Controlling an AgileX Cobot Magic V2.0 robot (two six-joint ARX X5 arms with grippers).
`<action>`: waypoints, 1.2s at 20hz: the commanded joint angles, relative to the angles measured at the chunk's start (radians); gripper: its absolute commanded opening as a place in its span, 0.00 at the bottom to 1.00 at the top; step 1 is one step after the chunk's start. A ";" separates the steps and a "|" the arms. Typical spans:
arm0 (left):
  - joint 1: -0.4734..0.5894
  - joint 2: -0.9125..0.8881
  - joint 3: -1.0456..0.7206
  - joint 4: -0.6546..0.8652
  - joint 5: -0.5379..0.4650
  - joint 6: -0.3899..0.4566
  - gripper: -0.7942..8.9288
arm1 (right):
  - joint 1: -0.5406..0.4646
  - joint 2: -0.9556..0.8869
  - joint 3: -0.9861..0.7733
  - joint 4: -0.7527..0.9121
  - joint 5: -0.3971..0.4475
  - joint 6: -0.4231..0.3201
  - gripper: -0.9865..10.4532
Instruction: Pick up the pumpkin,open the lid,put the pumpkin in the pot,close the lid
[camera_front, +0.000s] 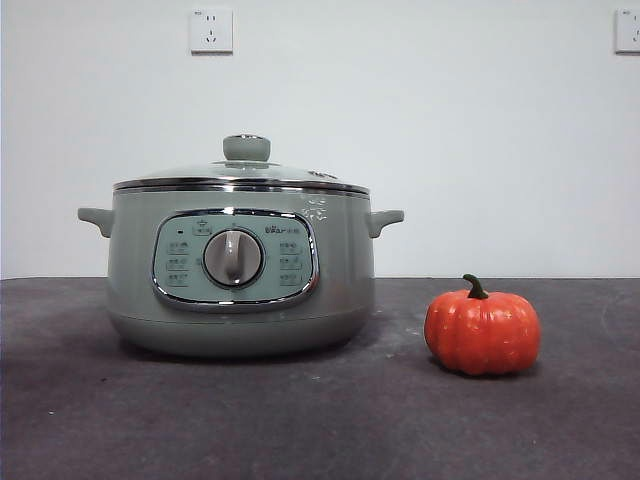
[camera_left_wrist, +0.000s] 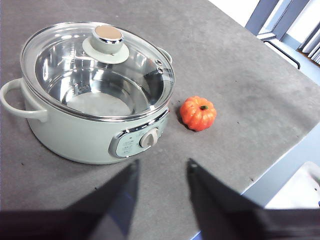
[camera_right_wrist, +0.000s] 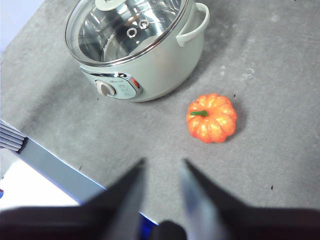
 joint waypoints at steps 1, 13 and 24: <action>0.001 0.000 0.000 -0.005 0.005 0.000 0.85 | 0.002 0.005 0.003 0.003 0.000 0.031 0.77; 0.002 0.002 0.000 -0.006 0.005 0.000 0.85 | 0.161 0.257 0.003 0.138 0.118 0.031 0.77; 0.002 0.002 0.000 -0.006 0.005 0.000 0.85 | 0.355 0.705 0.003 0.400 0.425 0.028 0.77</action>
